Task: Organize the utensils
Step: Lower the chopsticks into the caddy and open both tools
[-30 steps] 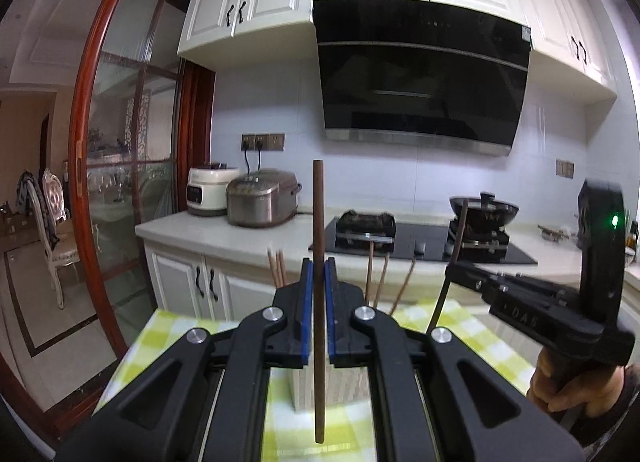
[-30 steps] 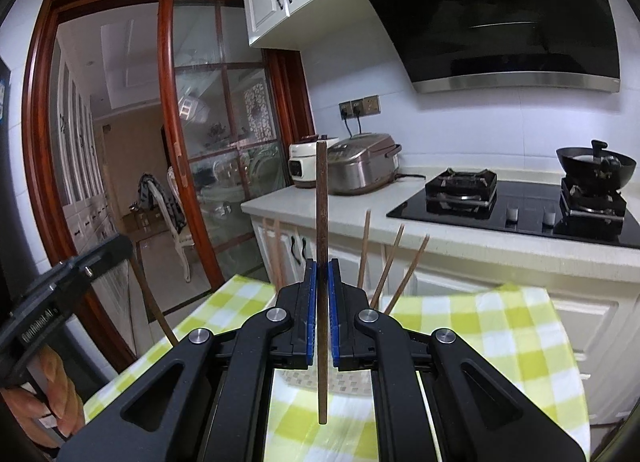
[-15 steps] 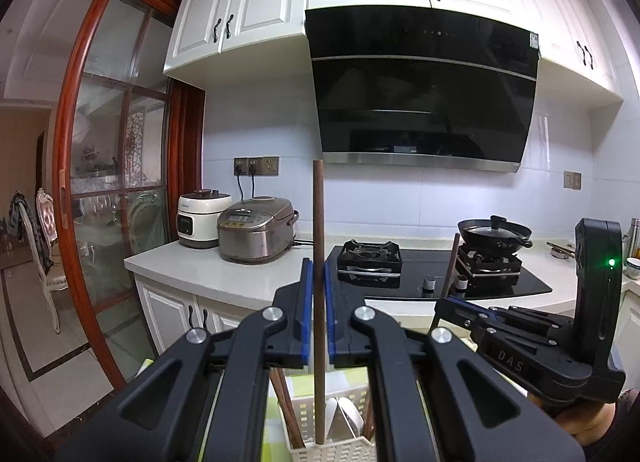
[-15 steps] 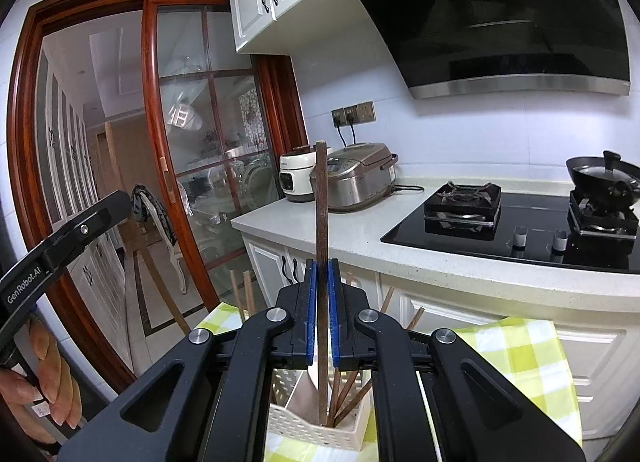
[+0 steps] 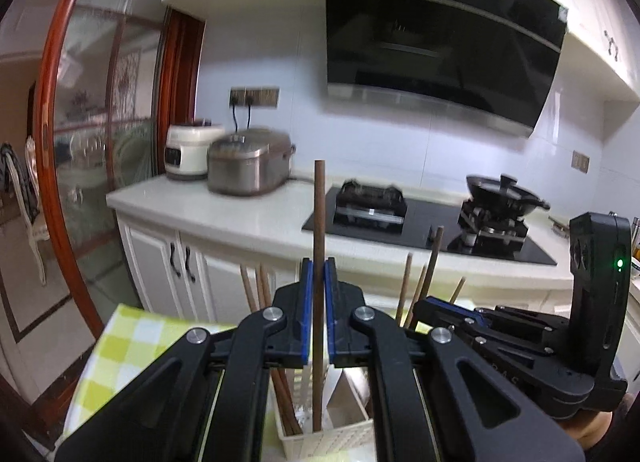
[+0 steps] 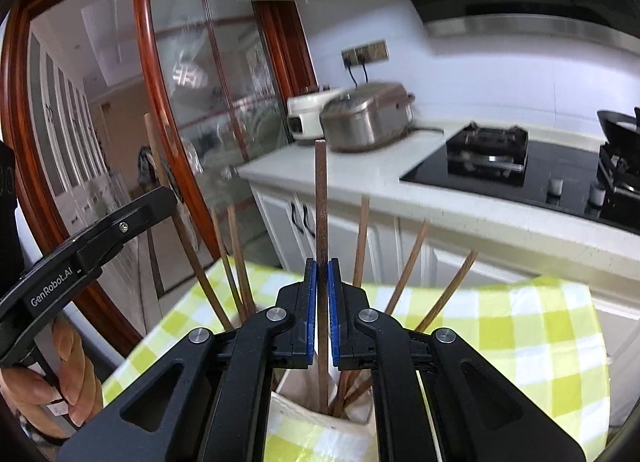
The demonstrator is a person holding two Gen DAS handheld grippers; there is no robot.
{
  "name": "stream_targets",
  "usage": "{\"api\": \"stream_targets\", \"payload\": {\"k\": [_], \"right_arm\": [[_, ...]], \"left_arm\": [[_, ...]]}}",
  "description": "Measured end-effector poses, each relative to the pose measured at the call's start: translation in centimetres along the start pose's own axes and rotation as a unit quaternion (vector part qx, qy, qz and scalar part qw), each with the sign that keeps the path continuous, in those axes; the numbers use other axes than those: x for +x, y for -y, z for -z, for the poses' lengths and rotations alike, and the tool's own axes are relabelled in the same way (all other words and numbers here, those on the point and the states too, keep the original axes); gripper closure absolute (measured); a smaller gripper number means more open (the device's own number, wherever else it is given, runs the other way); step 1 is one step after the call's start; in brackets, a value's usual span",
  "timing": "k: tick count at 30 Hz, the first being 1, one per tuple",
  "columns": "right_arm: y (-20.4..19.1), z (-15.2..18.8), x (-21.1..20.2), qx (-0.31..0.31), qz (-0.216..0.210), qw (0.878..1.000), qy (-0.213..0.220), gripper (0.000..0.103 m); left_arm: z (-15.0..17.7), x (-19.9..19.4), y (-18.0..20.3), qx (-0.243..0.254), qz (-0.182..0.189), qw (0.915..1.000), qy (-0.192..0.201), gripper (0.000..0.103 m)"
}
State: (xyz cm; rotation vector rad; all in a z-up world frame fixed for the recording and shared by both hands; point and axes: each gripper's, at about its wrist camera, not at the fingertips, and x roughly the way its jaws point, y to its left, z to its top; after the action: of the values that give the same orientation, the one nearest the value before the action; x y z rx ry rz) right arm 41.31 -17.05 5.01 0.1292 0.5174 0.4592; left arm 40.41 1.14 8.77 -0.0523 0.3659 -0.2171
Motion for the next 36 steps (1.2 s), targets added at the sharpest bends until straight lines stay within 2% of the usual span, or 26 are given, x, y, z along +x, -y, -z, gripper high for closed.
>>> {"api": "stream_targets", "payload": {"k": [10,18,20,22,27,30,32,33,35,36], "right_arm": [[0.9,1.6,2.3,0.012,0.01,0.999,-0.034,0.097],[1.5,1.9,3.6,0.012,0.025,0.999,-0.032,0.097],[1.5,1.8,3.5,0.01,0.026,0.999,-0.028,0.095],[1.4,1.8,3.1,0.003,0.031,0.999,-0.022,0.093],[1.7,1.0,1.5,0.002,0.043,0.999,0.0,0.088],[1.8,0.2,-0.2,0.002,0.053,0.998,0.02,0.075],[1.7,-0.1,-1.6,0.003,0.054,0.998,0.036,0.065],[1.6,-0.3,-2.4,0.003,0.055,0.998,0.044,0.064],[1.2,-0.7,-4.3,0.0,0.06,0.996,0.062,0.063],[0.9,-0.8,-5.4,-0.004,0.064,0.995,0.072,0.061]], "left_arm": [[3.9,3.0,-1.3,-0.013,-0.014,0.9975,-0.068,0.097],[4.7,3.8,-2.0,-0.011,-0.038,0.9968,-0.07,0.097],[4.6,3.6,-2.2,-0.011,-0.042,0.9969,-0.066,0.089],[4.6,3.2,-2.5,-0.014,-0.044,0.9972,-0.06,0.075],[4.1,2.2,-2.6,-0.017,-0.051,0.9974,-0.047,0.063],[3.8,1.0,-2.4,-0.017,-0.059,0.9975,-0.035,0.053],[3.7,0.0,-2.2,-0.017,-0.068,0.9973,-0.021,0.035],[3.5,-0.9,-2.1,-0.017,-0.076,0.9969,-0.007,0.032],[3.2,-2.7,-1.6,-0.013,-0.087,0.996,0.018,0.015],[3.0,-3.4,-1.4,-0.01,-0.092,0.9952,0.031,0.011]]}}
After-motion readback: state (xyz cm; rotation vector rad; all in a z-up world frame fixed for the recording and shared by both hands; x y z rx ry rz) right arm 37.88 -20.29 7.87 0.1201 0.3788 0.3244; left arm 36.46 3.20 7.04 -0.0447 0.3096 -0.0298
